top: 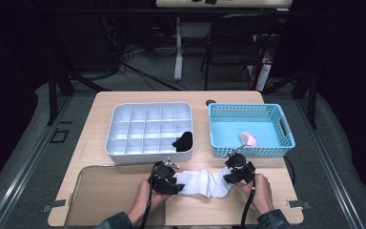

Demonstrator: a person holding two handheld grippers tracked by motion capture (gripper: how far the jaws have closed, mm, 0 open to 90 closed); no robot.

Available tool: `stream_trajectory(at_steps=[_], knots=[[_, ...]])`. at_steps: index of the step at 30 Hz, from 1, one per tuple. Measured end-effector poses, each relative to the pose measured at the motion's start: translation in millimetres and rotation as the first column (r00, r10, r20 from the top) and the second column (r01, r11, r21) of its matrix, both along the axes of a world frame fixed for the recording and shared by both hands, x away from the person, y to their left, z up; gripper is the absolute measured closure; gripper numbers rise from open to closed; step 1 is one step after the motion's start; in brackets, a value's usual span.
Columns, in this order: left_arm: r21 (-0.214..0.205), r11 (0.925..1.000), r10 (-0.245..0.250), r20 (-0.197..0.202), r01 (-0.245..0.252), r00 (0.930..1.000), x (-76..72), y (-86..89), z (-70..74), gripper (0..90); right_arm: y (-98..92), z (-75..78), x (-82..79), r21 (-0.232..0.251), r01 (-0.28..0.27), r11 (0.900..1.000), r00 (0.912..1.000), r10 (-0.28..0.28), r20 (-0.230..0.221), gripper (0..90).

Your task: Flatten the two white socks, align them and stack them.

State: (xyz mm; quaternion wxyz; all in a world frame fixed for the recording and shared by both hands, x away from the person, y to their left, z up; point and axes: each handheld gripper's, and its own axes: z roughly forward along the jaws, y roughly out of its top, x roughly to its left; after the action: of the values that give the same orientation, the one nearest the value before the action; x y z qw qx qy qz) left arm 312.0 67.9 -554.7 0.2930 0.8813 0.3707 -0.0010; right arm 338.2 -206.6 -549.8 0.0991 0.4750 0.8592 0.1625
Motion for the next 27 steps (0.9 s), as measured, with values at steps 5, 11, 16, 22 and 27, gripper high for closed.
stream_trajectory(at_steps=[5, 11, 16, 22, 27], knots=[[-0.021, 0.9998, -0.002, -0.006, 0.002, 1.0000, -0.5, -1.7, -0.9, 59.3, -3.6, 0.1, 5.0, 0.003, 0.015, 0.9999, 0.9998, -0.015, 0.010, 56.6], [-0.031, 0.9995, -0.005, 0.009, 0.005, 0.9999, -0.5, -3.3, 1.4, 53.9, -10.0, 10.5, 2.1, 0.071, 0.045, 0.9965, 0.9985, -0.047, 0.027, 52.1], [-0.029, 0.9995, -0.011, 0.023, 0.012, 0.9997, 1.6, 0.2, 4.3, 41.2, -0.7, 25.6, -10.2, 0.165, -0.002, 0.9863, 0.9974, -0.010, 0.071, 47.8], [-0.042, 0.9990, -0.015, 0.038, 0.017, 0.9991, 2.4, 8.6, 8.8, 29.9, 17.6, 25.5, -14.5, 0.168, -0.055, 0.9843, 0.9978, 0.048, 0.046, 42.2], [-0.037, 0.9990, -0.023, 0.042, 0.025, 0.9988, 4.0, 16.8, 12.1, 23.6, 36.1, 28.0, -20.7, 0.169, -0.111, 0.9794, 0.9931, 0.103, 0.056, 35.0]])
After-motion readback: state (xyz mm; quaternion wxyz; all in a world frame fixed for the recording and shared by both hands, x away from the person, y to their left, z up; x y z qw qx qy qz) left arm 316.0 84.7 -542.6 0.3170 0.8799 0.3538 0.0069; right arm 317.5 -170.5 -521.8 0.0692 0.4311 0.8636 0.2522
